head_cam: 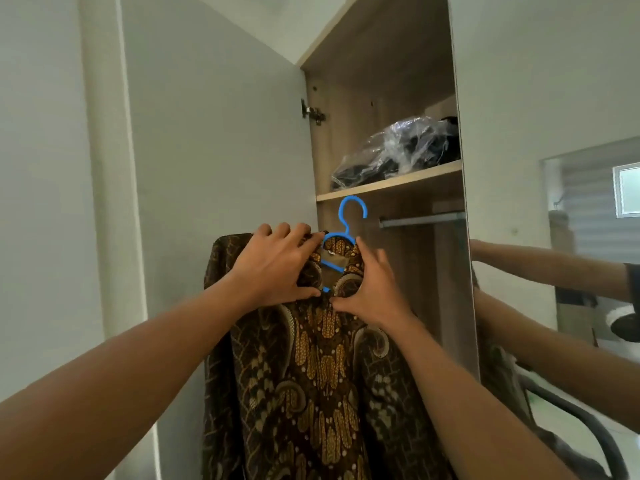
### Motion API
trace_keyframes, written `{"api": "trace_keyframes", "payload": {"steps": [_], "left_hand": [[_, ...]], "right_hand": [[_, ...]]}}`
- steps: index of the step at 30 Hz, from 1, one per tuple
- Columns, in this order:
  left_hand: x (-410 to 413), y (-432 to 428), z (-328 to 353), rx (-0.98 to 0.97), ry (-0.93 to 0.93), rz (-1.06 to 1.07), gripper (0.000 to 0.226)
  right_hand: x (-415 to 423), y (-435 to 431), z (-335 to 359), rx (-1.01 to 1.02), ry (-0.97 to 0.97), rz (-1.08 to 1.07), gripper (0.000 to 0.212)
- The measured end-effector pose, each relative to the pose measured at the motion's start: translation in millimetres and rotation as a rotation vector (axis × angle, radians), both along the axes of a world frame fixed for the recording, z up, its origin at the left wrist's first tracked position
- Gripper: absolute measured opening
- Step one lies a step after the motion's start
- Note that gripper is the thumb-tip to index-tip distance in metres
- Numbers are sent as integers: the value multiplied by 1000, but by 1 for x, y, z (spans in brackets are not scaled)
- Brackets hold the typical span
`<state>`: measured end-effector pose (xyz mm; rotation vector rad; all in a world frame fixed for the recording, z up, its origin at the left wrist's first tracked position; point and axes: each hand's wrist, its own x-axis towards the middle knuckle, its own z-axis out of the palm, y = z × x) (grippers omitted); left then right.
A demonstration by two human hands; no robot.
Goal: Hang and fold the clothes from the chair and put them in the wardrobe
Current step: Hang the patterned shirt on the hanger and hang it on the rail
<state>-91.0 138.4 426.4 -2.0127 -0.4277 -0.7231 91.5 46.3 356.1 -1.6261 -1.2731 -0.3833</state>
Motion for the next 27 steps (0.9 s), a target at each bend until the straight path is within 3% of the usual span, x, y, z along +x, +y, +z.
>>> {"api": "trace_keyframes", "payload": {"steps": [10,17,21,27], "left_hand": [[115,92,1,-56,4,14,96],[185,152,-5,-115,86,-101,89],[231,169,-4,-117,57,-142,88],[290,191,-3,-115,28,-142,77]], "right_hand": [[110,93,17,1,196,11,123],[176,135,3,-24,290,-3,119],[213,152,14,-7,262,-48,125],[259,172,40,-22,121,-54,115]]}}
